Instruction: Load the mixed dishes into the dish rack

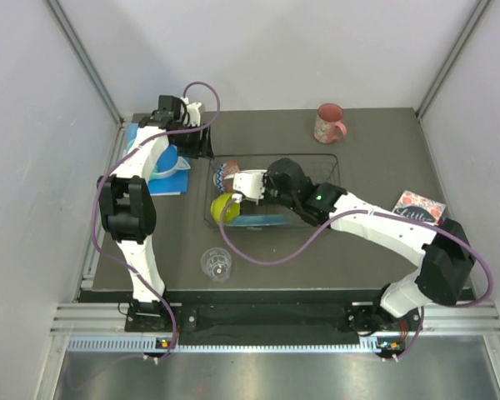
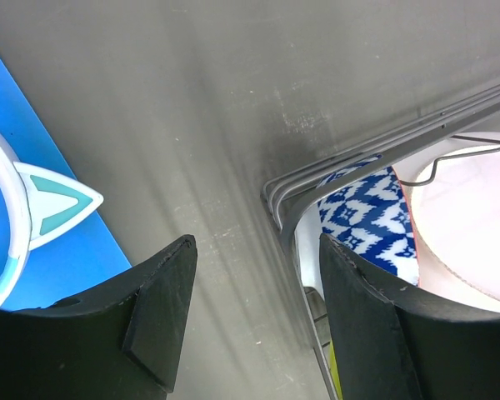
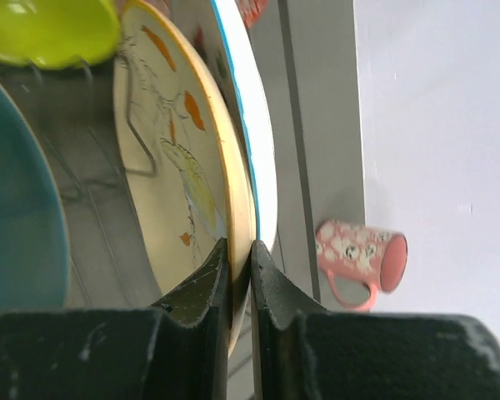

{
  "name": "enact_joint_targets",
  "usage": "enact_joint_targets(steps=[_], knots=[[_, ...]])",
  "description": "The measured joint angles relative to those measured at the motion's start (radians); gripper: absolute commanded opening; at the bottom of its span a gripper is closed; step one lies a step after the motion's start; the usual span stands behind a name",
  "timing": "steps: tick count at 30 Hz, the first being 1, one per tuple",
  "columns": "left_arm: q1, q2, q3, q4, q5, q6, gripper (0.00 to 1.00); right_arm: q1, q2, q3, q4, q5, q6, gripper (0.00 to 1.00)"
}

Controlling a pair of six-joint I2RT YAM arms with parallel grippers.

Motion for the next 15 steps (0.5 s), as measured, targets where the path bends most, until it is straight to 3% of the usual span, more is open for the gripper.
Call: enact_joint_targets(steps=[8, 14, 15], knots=[[0.0, -0.006, 0.0, 0.003, 0.0, 0.0, 0.65, 0.069, 0.094, 0.062, 0.025, 0.011, 0.007, 0.09], [0.003, -0.023, -0.01, 0.003, -0.001, 0.001, 0.65, 0.091, 0.128, 0.101, -0.021, 0.003, 0.008, 0.36], [0.005, -0.024, -0.01, 0.003, -0.001, 0.001, 0.65, 0.102, 0.135, 0.102, -0.027, -0.002, 0.008, 0.48]])
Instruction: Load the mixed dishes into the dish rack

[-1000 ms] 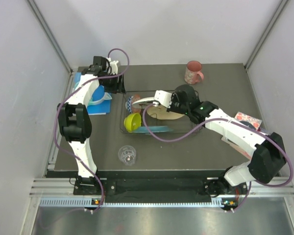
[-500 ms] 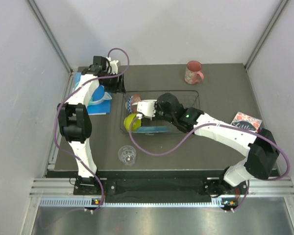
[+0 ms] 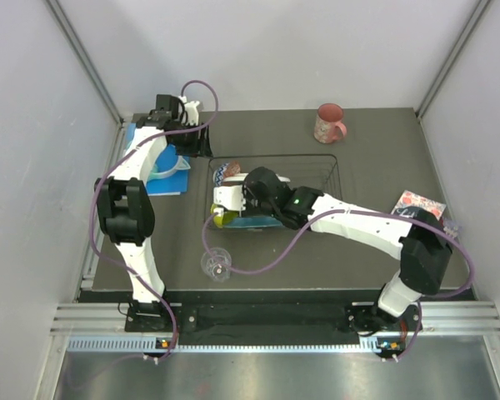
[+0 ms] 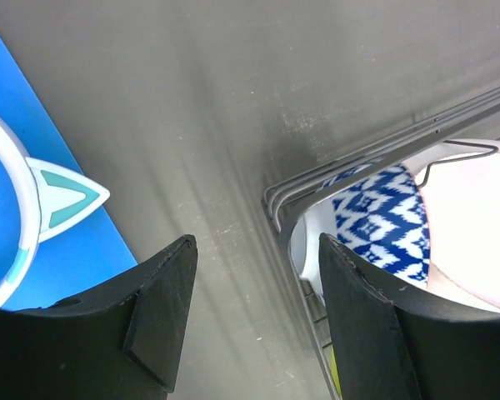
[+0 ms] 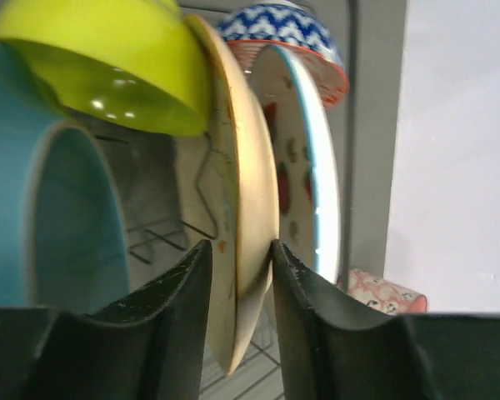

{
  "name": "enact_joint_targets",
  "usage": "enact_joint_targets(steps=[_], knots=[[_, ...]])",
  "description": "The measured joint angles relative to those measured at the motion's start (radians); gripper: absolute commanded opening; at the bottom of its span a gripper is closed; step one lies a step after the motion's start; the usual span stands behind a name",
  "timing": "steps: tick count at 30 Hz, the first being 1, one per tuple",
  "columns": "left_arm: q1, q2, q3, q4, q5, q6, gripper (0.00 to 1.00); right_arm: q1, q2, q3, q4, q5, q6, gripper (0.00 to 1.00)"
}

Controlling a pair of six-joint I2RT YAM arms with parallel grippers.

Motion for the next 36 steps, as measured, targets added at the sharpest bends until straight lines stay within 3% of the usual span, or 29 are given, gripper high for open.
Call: enact_joint_targets(steps=[5, 7, 18, 30, 34, 36], knots=[[0.004, -0.002, -0.002, 0.0, 0.0, 0.0, 0.65, 0.032, 0.017, 0.0, -0.032, 0.0, 0.005, 0.66], [0.005, -0.002, -0.002, 0.0, 0.0, 0.0, 0.65, 0.03, 0.016, 0.002, -0.03, 0.013, 0.011, 0.99], [0.005, -0.002, -0.002, 0.0, 0.0, 0.0, 0.64, 0.039, -0.051, 0.015, -0.063, 0.123, 0.039, 1.0], [0.005, -0.002, -0.002, 0.0, -0.018, 0.0, 0.64, 0.031, -0.116, 0.19, -0.143, 0.28, 0.149, 1.0], [0.01, -0.002, 0.002, -0.003, -0.02, 0.0, 0.67, -0.125, -0.136, 0.236, -0.138, 0.259, 0.347, 1.0], [0.016, -0.002, 0.017, -0.013, -0.021, 0.0, 0.69, -0.352, -0.132, 0.291, -0.117, 0.157, 0.526, 1.0]])
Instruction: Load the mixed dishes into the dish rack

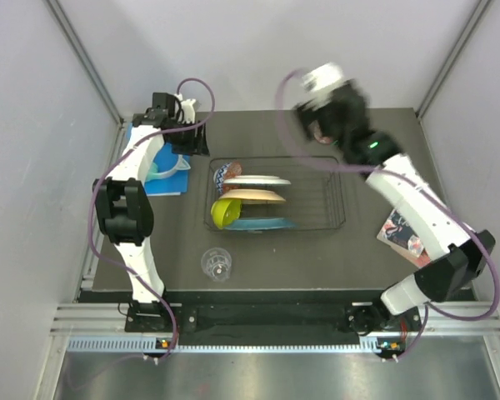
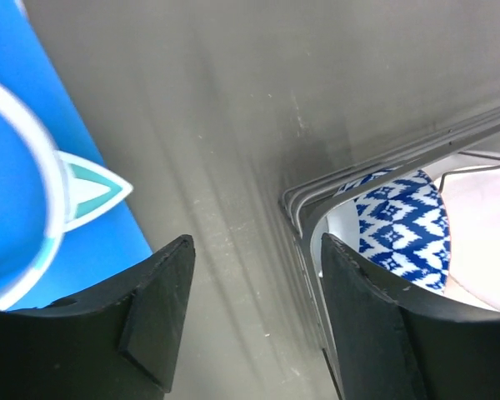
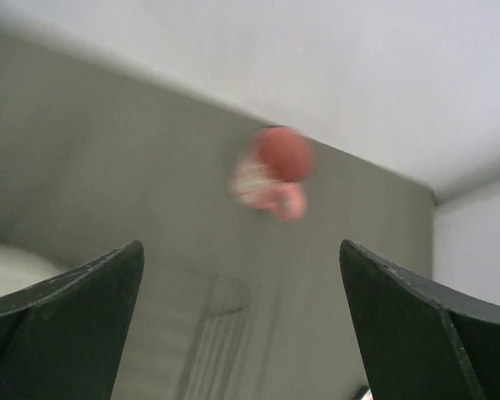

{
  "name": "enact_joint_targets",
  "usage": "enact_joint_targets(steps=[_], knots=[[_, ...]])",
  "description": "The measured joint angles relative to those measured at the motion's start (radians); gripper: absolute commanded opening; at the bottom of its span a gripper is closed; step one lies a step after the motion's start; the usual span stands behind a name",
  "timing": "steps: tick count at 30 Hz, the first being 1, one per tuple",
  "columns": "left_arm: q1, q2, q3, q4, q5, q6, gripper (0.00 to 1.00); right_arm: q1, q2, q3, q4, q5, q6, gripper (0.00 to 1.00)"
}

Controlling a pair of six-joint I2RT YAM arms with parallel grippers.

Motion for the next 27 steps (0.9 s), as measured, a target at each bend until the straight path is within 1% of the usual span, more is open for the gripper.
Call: enact_joint_targets(steps=[2, 3, 4, 5, 6, 8, 9, 10, 14, 17, 19, 24, 27], knots=[[0.009, 0.0, 0.027, -0.013, 0.001, -0.001, 0.7, -0.237, 0.03, 0.072, 0.022, -0.063, 0.175, 1.0], [0.016, 0.0, 0.043, -0.014, 0.002, 0.0, 0.71, -0.336, 0.074, 0.14, -0.003, -0.072, 0.242, 1.0], [0.023, 0.0, 0.059, -0.014, 0.003, -0.001, 0.73, -0.393, 0.125, 0.222, -0.028, -0.072, 0.284, 1.0], [0.031, -0.003, 0.072, -0.013, 0.004, -0.001, 0.73, -0.435, 0.203, 0.338, -0.048, -0.068, 0.32, 1.0], [0.039, -0.008, 0.08, -0.013, 0.005, -0.002, 0.74, -0.454, 0.283, 0.448, -0.054, -0.067, 0.346, 1.0], [0.058, -0.018, 0.089, -0.014, 0.016, -0.005, 0.85, -0.452, 0.416, 0.601, -0.04, -0.076, 0.381, 1.0], [0.073, -0.025, 0.092, -0.014, 0.027, -0.01, 0.91, -0.446, 0.468, 0.644, -0.043, -0.082, 0.395, 1.0], [0.089, -0.03, 0.094, -0.016, 0.037, -0.017, 0.98, -0.438, 0.518, 0.683, -0.043, -0.09, 0.404, 1.0], [0.156, -0.041, 0.095, -0.022, 0.083, -0.056, 0.99, -0.417, 0.672, 0.746, -0.015, -0.121, 0.426, 0.93], [0.192, -0.043, 0.095, -0.032, 0.092, -0.067, 0.99, -0.41, 0.777, 0.762, 0.007, -0.153, 0.439, 0.94], [0.201, -0.047, 0.095, -0.037, 0.097, -0.073, 0.99, -0.41, 0.828, 0.76, 0.005, -0.17, 0.443, 0.93], [0.193, -0.066, 0.094, -0.041, 0.122, -0.08, 0.99, -0.41, 0.859, 0.68, 0.012, -0.168, 0.444, 0.93], [0.188, -0.084, 0.087, -0.038, 0.135, -0.085, 0.99, -0.41, 0.859, 0.656, 0.022, -0.164, 0.43, 0.91]])
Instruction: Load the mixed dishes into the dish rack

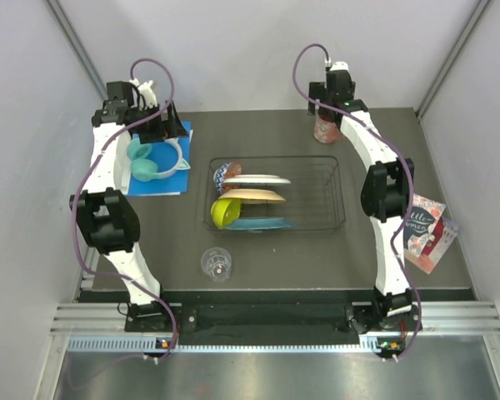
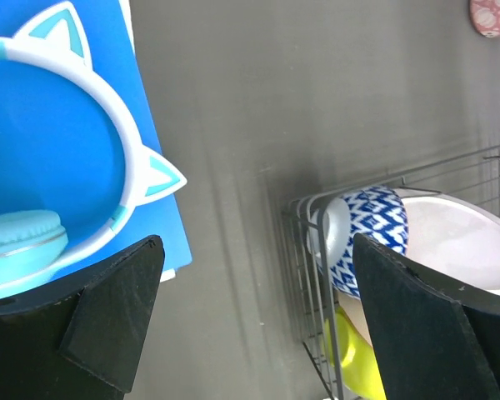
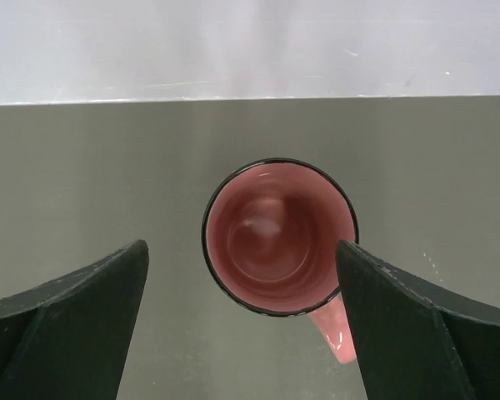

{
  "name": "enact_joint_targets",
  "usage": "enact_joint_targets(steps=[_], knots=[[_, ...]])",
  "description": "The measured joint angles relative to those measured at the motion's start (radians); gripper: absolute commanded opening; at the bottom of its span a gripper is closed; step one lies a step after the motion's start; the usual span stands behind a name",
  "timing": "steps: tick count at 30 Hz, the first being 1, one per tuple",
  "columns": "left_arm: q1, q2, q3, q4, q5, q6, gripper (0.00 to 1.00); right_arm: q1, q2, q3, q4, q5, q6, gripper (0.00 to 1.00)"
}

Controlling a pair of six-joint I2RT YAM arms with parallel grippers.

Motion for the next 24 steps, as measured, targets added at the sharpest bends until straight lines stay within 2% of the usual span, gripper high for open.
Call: enact_joint_targets(steps=[6, 15, 18, 24], knots=[[0.0, -0.018, -0.024, 0.003, 0.011, -0.018, 0.99, 0.001, 0.0, -0.033, 0.025, -0.011, -0.026, 0.8], [0.0, -0.037, -0.063, 0.003, 0.025, -0.025, 0.99, 0.0, 0.0, -0.041, 0.03, 0.027, -0.055, 0.81], [0.0, -0.05, -0.068, 0.004, 0.031, -0.026, 0.99, -0.01, -0.008, -0.104, 0.042, 0.066, -0.053, 0.8], [-0.025, -0.055, -0.042, -0.002, 0.02, -0.016, 0.99, -0.052, -0.022, -0.151, 0.047, 0.027, 0.018, 0.79]])
